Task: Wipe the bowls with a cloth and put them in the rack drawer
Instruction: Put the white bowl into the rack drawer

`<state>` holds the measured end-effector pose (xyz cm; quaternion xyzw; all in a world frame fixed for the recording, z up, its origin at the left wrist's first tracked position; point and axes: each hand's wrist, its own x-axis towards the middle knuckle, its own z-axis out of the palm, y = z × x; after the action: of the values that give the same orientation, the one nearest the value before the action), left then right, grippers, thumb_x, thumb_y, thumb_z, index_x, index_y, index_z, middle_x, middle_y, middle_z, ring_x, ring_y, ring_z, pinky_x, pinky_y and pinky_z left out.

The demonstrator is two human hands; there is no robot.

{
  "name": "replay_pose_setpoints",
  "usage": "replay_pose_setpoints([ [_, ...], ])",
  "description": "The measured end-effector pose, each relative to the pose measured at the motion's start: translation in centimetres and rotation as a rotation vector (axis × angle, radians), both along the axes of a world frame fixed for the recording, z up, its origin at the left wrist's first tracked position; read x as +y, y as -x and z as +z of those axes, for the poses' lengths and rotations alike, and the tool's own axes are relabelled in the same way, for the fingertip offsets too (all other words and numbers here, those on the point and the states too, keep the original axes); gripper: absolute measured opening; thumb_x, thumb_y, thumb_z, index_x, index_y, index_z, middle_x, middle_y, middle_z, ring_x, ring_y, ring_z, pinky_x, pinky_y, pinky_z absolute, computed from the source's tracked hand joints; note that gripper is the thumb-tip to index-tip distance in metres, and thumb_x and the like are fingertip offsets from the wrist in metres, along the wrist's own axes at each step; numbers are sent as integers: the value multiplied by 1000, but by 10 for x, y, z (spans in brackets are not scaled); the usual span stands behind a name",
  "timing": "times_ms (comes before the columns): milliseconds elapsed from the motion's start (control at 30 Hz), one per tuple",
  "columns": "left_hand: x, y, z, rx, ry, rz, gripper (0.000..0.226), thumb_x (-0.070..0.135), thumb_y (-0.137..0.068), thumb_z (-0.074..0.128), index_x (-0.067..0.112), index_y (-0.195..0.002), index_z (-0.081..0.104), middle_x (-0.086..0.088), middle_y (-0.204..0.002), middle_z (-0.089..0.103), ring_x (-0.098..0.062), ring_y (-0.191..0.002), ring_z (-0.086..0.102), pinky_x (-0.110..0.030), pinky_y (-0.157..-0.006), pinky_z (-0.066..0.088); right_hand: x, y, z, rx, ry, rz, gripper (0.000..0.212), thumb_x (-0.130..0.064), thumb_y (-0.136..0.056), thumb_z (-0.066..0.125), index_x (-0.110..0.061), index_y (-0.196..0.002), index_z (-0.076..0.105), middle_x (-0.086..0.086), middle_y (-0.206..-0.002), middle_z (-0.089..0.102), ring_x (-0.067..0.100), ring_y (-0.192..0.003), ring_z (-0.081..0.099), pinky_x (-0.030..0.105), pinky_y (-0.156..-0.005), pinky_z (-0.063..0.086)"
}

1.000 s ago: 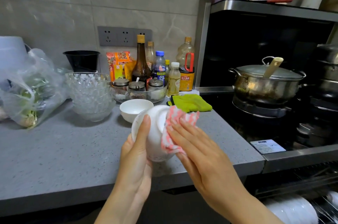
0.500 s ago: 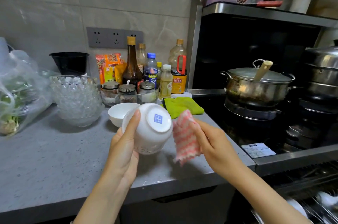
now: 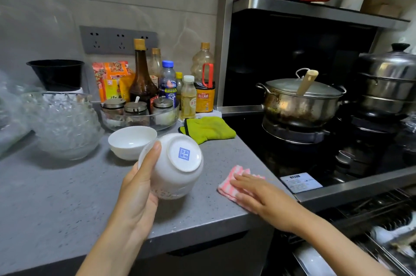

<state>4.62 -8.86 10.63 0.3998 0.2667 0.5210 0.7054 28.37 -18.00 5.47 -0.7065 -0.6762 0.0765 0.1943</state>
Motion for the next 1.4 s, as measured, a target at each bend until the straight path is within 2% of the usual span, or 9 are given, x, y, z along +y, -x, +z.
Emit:
replay_pose_setpoints([
  [200,-27,-32,4,12,-33,-159,33,32,-76,60,17,-102,73,0,-102,75,-9,-95,70,-29,-83,57,-23,-1,13,540,-143,-100,33,-37,-98,41,-35,-127,56,-23,-132,55,-15,-122,44,17,-110,31],
  [333,-59,-70,2,62,-83,-380,30,36,-71,67,23,-97,76,-2,-101,75,-11,-86,71,-30,-66,60,-52,-19,25,1159,-154,-4,35,-43,-95,44,-24,-116,65,-3,-113,70,11,-104,66,26,-87,52],
  [433,-82,-108,-12,104,-64,-504,54,42,-61,80,19,-109,70,-1,-103,74,-13,-92,70,-36,-76,56,-90,-43,19,1351,-108,53,37,-36,-101,37,-24,-122,64,8,-122,65,20,-108,64,31,-89,53],
  [533,-104,-152,-31,100,-36,-636,62,47,-59,76,16,-113,70,-6,-111,72,-17,-104,67,-36,-92,51,-132,-75,0,1396,-125,20,52,-45,-93,52,-23,-140,48,12,-139,53,25,-119,56,38,-97,50],
  [700,-140,-220,-62,253,-126,-872,52,52,-78,65,20,-119,66,-3,-112,72,-16,-105,67,-25,-82,52,-197,-128,-28,1458,-181,-118,81,-53,-73,76,-22,-141,46,13,-141,51,28,-121,52,43,-97,47],
  [900,-158,-291,-121,518,-249,-980,52,66,-76,54,32,-114,64,7,-108,72,-8,-104,66,-24,-94,49,-253,-192,-53,1435,-216,-317,78,-40,-63,87,-23,-132,56,13,-129,61,27,-110,62,35,-90,53],
  [1067,-162,-345,-194,732,-290,-831,51,63,-75,64,29,-113,57,-2,-116,66,-4,-94,63,-15,-77,45,-265,-244,-88,1366,-123,-534,70,-25,-68,82,-19,-132,55,10,-126,64,25,-112,63,30,-85,55],
  [1267,-160,-397,-263,1009,-794,-852,54,50,-94,49,31,-142,35,18,-142,38,-1,-126,39,-15,-98,31,-259,-314,-127,1198,-52,-798,56,-22,-71,75,-21,-125,60,7,-114,70,26,-100,66,25,-64,56],
  [1400,-152,-428,-289,1167,-1147,-825,71,62,-94,30,28,-153,9,15,-160,6,-8,-146,9,-25,-116,11,-244,-358,-157,1083,16,-881,43,-24,-77,76,-32,-117,60,6,-117,65,29,-107,63,47,-89,54],
])
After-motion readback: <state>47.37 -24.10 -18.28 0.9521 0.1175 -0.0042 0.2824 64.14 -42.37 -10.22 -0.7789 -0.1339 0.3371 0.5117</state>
